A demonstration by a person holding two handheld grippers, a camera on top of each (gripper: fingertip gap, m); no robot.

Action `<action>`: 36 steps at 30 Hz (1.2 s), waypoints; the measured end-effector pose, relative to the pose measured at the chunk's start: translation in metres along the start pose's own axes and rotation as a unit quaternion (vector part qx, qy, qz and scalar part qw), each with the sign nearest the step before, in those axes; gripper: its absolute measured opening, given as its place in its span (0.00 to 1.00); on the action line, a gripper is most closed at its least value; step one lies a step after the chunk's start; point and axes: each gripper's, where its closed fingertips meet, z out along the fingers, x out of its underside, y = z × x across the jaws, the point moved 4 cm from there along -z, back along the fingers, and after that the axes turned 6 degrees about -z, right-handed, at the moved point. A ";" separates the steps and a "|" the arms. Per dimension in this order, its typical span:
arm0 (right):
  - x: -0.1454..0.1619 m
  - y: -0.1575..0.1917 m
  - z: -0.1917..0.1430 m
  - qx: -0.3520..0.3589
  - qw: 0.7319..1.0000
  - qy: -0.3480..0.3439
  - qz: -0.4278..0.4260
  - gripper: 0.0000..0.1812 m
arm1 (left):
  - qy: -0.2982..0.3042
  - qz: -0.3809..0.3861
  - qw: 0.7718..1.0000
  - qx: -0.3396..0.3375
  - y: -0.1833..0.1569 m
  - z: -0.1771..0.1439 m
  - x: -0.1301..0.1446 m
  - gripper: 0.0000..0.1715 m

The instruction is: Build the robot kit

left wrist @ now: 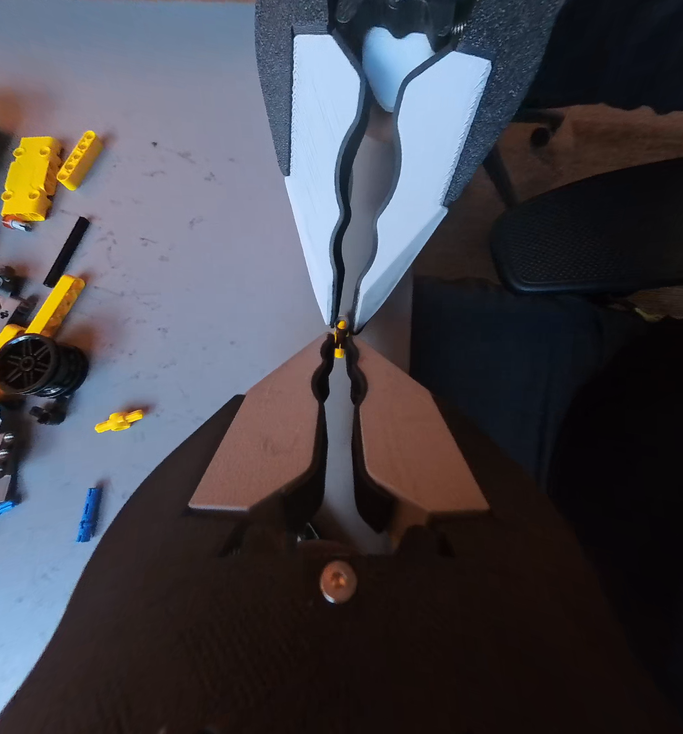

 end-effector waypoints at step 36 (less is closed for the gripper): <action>0.000 -0.002 0.000 -0.018 0.999 0.017 -0.043 0.02 | 0.018 0.006 1.000 0.000 0.001 0.000 0.003 0.01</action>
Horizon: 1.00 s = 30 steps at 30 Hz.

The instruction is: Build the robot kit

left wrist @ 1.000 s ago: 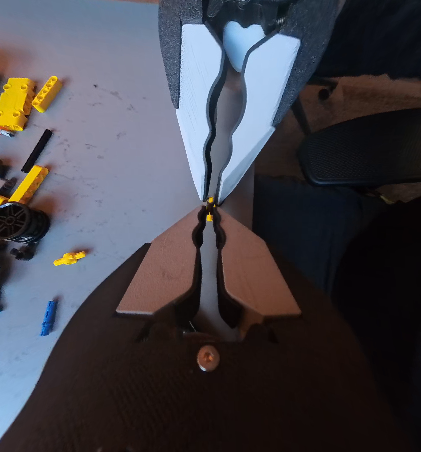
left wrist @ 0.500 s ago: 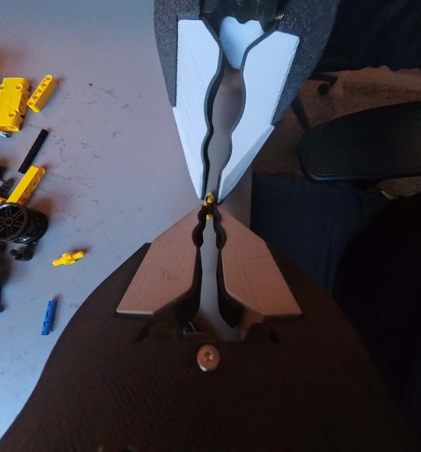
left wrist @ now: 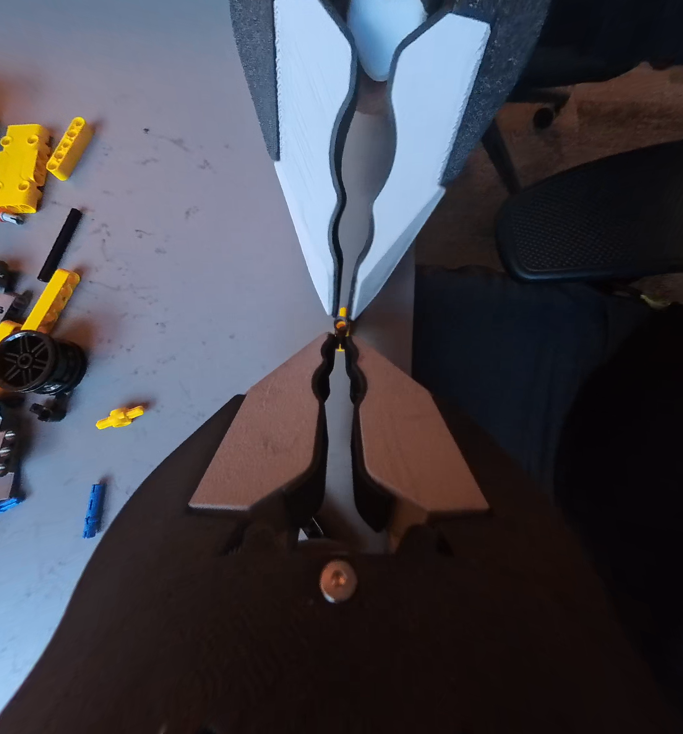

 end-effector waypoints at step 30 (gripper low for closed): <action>0.004 -0.004 0.007 -0.045 0.998 0.040 0.005 0.00 | 0.053 0.050 0.997 -0.012 0.003 0.008 0.004 0.01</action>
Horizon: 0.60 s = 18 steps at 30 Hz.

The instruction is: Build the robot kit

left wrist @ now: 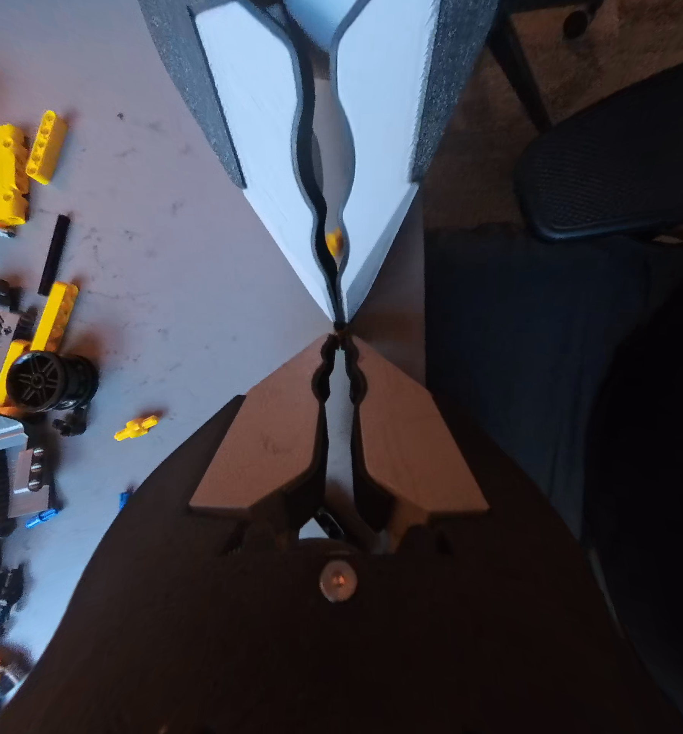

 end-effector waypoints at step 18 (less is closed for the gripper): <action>0.017 -0.020 -0.110 0.246 0.955 -0.115 0.119 0.08 | -0.051 -0.061 0.997 0.002 -0.001 0.002 0.000 0.01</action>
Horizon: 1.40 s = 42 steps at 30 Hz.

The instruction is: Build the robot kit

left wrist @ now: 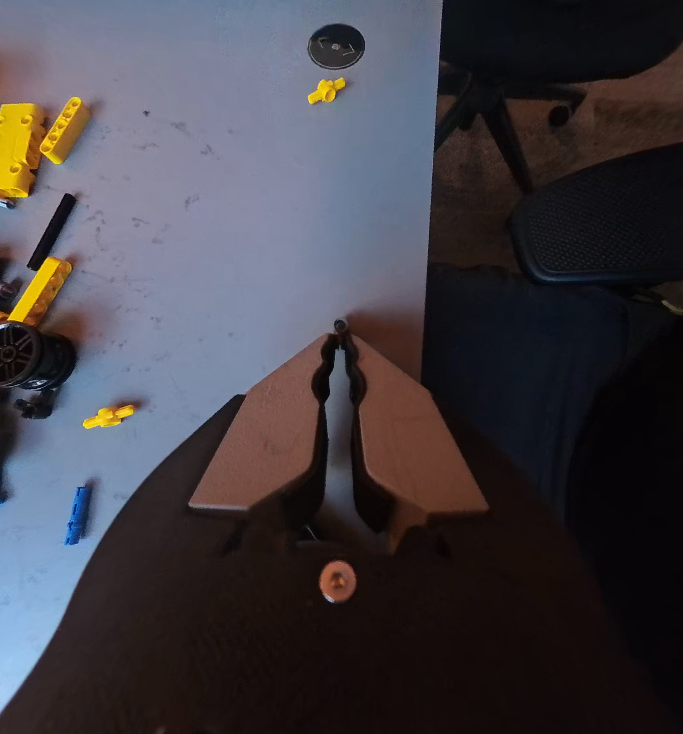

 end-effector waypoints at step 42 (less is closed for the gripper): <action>0.024 0.090 0.087 -0.008 0.996 0.056 -0.064 0.07 | -0.129 -0.219 0.966 -0.045 0.005 -0.033 0.003 0.01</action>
